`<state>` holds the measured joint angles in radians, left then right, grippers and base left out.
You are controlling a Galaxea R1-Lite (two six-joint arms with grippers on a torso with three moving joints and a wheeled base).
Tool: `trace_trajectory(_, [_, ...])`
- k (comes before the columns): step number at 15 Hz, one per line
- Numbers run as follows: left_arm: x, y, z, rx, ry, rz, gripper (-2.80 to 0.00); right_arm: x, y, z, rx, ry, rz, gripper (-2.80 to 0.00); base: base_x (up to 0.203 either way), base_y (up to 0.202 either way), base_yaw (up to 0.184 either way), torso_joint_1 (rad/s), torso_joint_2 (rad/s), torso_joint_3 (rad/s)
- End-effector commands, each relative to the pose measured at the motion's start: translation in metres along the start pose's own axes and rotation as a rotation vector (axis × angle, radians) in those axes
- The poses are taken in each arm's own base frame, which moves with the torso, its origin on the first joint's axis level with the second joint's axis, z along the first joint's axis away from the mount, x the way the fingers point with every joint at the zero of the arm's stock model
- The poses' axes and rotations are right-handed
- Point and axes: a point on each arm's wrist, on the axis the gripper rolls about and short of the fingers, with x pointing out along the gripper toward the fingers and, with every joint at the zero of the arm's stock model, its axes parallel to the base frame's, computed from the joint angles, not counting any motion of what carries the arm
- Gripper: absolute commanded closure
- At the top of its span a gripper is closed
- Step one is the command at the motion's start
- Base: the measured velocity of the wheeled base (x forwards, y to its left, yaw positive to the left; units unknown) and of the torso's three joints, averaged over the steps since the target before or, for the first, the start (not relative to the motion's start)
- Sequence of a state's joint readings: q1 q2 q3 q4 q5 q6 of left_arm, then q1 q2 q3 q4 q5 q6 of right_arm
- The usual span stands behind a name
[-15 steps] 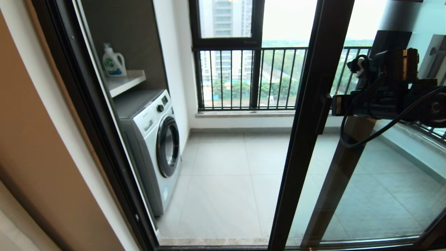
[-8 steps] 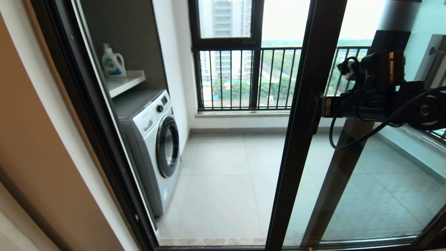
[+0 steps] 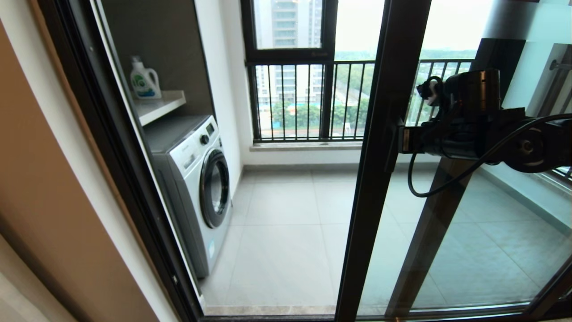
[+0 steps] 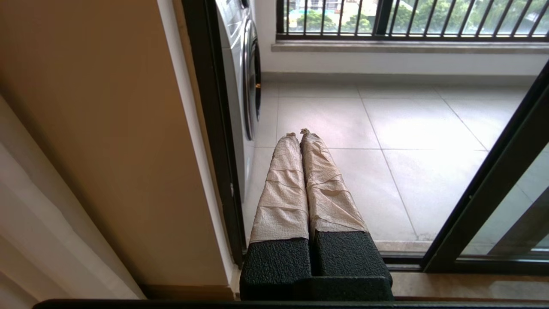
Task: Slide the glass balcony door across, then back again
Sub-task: Close the slid door
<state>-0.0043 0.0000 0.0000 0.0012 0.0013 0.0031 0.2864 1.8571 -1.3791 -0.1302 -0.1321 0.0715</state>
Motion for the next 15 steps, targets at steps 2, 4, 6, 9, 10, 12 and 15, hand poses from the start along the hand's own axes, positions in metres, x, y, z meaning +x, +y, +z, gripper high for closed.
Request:
trace_trajectory(2, [0.000,0.000,0.000,0.000,0.002,0.000,0.00,0.003,0.013,-0.003,-0.005,0.008,0.031,0.00,0.000,0.000,0.000,0.000,0.00,0.000])
trace_trajectory(4, [0.000,0.000,0.000,0.000,0.002,0.000,0.00,0.004,0.021,-0.005,-0.012,0.013,0.051,0.00,0.000,0.000,0.000,0.000,0.00,0.000])
trace_trajectory(6, [0.000,0.000,0.000,0.000,0.002,0.000,0.00,0.004,0.034,-0.006,-0.018,-0.004,0.076,0.00,0.000,0.000,0.000,0.000,0.00,0.000])
trace_trajectory(9, [0.000,0.000,0.000,0.000,0.002,0.000,0.00,0.007,0.056,-0.007,-0.033,-0.019,0.091,0.00,0.000,0.000,0.000,0.000,0.00,0.000])
trace_trajectory(10, [0.000,0.000,0.000,0.000,0.002,0.001,0.00,0.009,0.062,-0.005,-0.036,-0.026,0.096,0.00,0.000,0.000,0.000,0.000,0.00,0.000])
trace_trajectory(12, [0.000,0.000,0.000,0.000,0.002,0.000,0.00,0.015,0.074,-0.005,-0.041,-0.035,0.099,0.00,0.000,0.000,0.000,0.000,0.00,0.000])
trace_trajectory(15, [0.000,0.000,0.000,0.000,0.002,0.000,0.00,0.021,0.093,-0.004,-0.027,-0.049,0.131,0.00,0.000,0.000,0.000,0.000,0.00,0.000])
